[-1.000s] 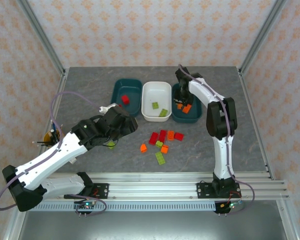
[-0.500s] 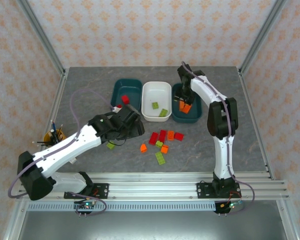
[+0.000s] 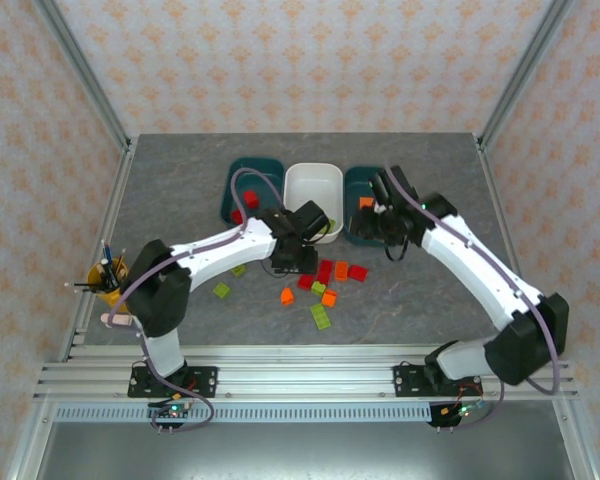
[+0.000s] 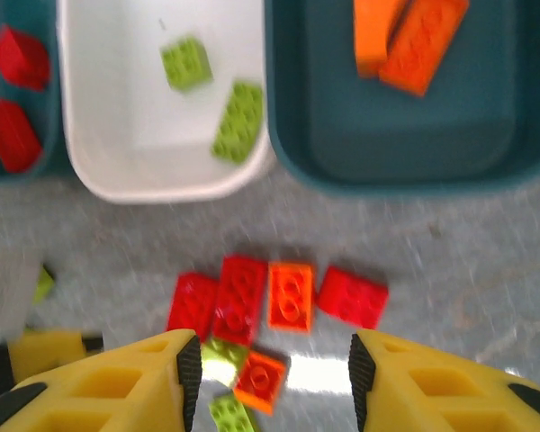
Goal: Sort the legos into containers by color
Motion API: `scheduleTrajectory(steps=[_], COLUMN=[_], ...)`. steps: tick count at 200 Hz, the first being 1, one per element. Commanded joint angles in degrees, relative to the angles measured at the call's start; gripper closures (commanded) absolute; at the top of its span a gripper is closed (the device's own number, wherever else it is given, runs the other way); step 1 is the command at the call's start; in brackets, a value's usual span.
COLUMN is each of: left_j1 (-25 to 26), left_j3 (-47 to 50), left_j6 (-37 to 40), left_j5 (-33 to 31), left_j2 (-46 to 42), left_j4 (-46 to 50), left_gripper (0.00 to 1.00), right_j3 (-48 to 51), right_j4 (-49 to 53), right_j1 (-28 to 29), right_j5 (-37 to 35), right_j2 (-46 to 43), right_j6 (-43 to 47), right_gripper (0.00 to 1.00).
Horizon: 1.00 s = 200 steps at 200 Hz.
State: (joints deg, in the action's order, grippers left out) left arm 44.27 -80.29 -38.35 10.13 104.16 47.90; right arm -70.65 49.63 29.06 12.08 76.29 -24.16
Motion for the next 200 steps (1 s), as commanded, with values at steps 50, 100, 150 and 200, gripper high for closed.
scheduleTrajectory(steps=[50, 100, 150, 200], left_j1=[0.55, 0.55, 0.45, 0.47], left_j3=[-4.35, -4.69, -4.02, -4.90], left_j6=[5.62, 5.13, 4.27, 3.63], left_j5=[-0.62, 0.13, -3.97, -6.35], left_j2=[9.30, 11.66, 12.21, 13.24], left_j4=[1.15, -0.29, 1.37, 1.44], left_gripper=[0.47, 0.48, 0.56, 0.66], right_j3=[11.92, 11.50, 11.32, 11.23], right_j4=[1.54, 2.15, 1.44, 0.83], right_j1=[1.79, 1.83, 1.84, 1.86], right_j5=[0.15, -0.21, 0.32, 0.84], right_j2=[-16.72, -16.47, -15.56, -15.04], right_j6=[-6.69, -7.00, -7.04, -6.87], right_gripper=[0.49, 0.49, 0.50, 0.51])
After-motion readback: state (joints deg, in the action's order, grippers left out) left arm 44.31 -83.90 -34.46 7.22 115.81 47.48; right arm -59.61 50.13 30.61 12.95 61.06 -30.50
